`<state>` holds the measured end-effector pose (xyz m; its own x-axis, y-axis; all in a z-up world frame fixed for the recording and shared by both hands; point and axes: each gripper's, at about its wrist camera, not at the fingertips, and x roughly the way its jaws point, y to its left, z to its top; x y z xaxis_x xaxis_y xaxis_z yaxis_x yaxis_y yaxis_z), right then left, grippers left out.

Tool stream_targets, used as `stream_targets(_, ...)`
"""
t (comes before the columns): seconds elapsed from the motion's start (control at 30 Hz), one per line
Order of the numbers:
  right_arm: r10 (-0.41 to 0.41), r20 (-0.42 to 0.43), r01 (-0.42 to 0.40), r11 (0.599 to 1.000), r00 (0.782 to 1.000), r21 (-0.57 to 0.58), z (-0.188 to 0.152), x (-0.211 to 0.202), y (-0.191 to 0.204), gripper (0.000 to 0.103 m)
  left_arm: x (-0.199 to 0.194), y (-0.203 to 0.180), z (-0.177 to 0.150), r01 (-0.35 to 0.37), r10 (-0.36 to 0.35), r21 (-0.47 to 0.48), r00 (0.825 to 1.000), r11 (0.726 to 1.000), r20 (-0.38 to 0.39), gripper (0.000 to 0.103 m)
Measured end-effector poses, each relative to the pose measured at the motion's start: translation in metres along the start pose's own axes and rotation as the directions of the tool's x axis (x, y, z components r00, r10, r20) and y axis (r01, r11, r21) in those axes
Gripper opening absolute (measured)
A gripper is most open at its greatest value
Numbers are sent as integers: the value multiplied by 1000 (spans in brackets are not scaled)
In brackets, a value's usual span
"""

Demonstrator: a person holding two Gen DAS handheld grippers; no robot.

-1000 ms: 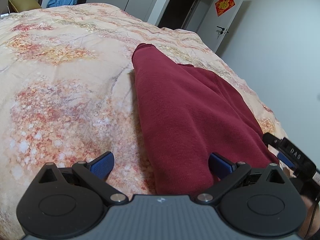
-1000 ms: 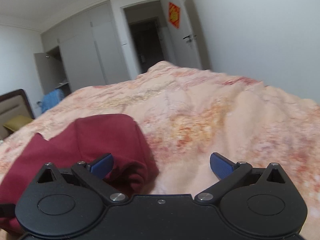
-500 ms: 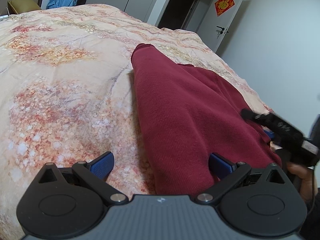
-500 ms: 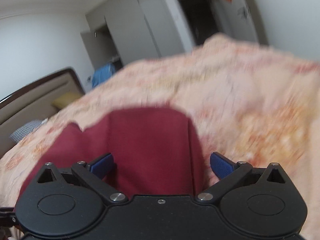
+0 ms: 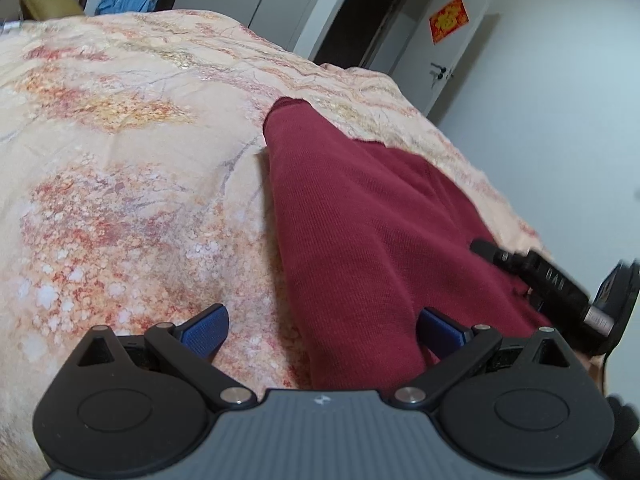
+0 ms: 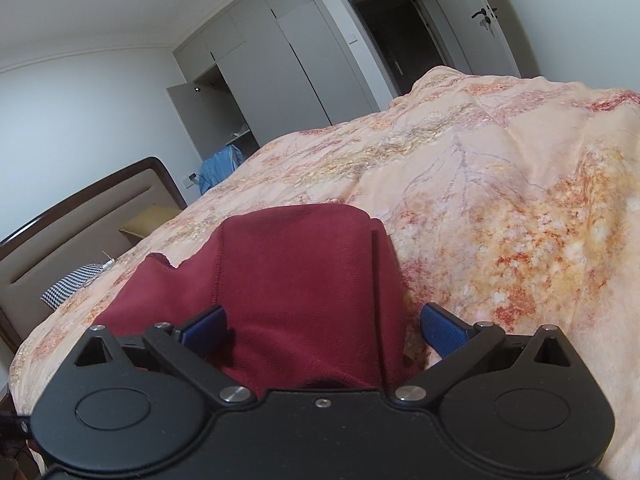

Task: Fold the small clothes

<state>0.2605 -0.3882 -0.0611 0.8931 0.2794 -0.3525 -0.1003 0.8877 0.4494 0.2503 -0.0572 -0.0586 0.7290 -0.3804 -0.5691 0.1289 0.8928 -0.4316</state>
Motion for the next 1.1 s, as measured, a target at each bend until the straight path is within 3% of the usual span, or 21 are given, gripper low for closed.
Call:
stream_targets(0.17,4,23,-4,1000,1000,-14,-3,-5,1,100,2,4,16,0,1,-39,1000,999,20,103)
stream_targets(0.3,-2,35,3,999,999,-36,-5,-7,4,85,19,-2,34,-64,64,7,998,998,-8,103)
stream_targets(0.43,3,44,-2,999,999,-38,-6,-9,5,74,32,-5,39,-67,68,34,997,997,-35,103)
stream_targets(1.1,-7,41,9,999,999,-40,-4,-6,7,75,42,-7,41,-57,61,66,996,996,-67,103)
